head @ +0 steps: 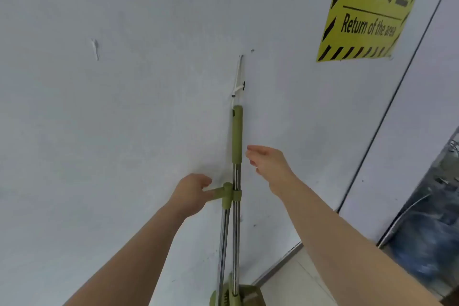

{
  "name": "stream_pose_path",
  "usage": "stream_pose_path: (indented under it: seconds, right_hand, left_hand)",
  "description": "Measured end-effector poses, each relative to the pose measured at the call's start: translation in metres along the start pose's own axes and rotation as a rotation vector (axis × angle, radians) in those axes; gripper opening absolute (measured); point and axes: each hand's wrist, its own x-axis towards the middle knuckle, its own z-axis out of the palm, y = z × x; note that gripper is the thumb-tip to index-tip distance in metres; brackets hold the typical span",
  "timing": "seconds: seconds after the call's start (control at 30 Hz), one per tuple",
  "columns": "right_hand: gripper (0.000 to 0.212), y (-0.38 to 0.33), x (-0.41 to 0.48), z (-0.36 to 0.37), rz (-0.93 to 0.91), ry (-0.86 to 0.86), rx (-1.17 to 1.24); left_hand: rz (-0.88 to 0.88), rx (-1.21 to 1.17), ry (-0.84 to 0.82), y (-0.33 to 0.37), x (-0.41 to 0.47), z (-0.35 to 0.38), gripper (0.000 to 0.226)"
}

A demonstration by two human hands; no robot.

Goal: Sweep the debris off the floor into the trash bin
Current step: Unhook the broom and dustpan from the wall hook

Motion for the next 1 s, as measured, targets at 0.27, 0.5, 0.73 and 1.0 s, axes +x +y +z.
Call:
stream_pose_path:
  seconds: [0.27,0.5,0.73,1.0]
  right_hand:
    - [0.017,-0.035,0.039,-0.001,-0.192,-0.104,0.029]
    - [0.003,-0.065,0.058,-0.008,-0.319,-0.146,0.141]
    - [0.015,-0.100,0.063,-0.011,-0.442,-0.161,0.106]
    - [0.019,-0.144,0.066,-0.016,-0.540,-0.030,0.070]
  left_hand:
    - [-0.014,0.259,-0.043,0.002,0.014,0.011,0.020]
    - [-0.039,0.305,-0.090,0.007,0.017,0.022,0.017]
    - [-0.043,0.266,-0.052,0.004,0.011,0.023,0.023]
    - [-0.022,0.269,-0.012,0.012,0.006,0.024,0.023]
